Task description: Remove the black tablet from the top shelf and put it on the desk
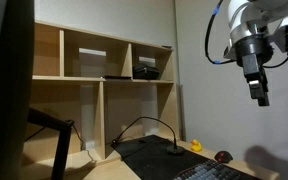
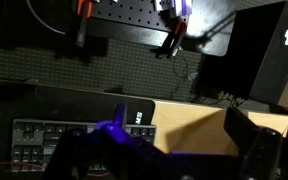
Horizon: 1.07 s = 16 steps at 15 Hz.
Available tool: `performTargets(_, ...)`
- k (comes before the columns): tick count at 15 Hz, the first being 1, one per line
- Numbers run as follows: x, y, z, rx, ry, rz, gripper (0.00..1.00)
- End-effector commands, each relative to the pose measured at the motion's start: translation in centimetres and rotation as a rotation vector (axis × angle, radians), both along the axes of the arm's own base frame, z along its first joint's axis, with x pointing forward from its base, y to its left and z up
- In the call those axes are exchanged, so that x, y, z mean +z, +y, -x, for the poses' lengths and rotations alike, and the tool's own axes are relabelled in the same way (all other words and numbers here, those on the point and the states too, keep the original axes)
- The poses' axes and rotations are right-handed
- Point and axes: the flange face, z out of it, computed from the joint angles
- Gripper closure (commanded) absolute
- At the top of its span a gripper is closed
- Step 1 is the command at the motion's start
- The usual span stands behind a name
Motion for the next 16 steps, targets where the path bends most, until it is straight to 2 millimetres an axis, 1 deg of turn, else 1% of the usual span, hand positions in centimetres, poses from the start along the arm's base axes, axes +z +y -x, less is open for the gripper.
performTargets(1, 0.0, 0.0, 0.0, 0.000, 0.001, 0.000, 0.00)
performTargets(9, 0.1, 0.0, 0.0, -0.009, -0.006, 0.003, 0.00)
performTargets(10, 0.1, 0.2, -0.3, -0.073, -0.060, -0.062, 0.00)
performTargets(12, 0.4, 1.0, -1.2, -0.148, -0.100, -0.162, 0.00)
performTargets(15, 1.1, 1.3, -2.5, -0.274, -0.192, -0.258, 0.00)
performTargets(16, 1.2, 1.4, -2.6, -0.317, -0.218, -0.292, 0.00)
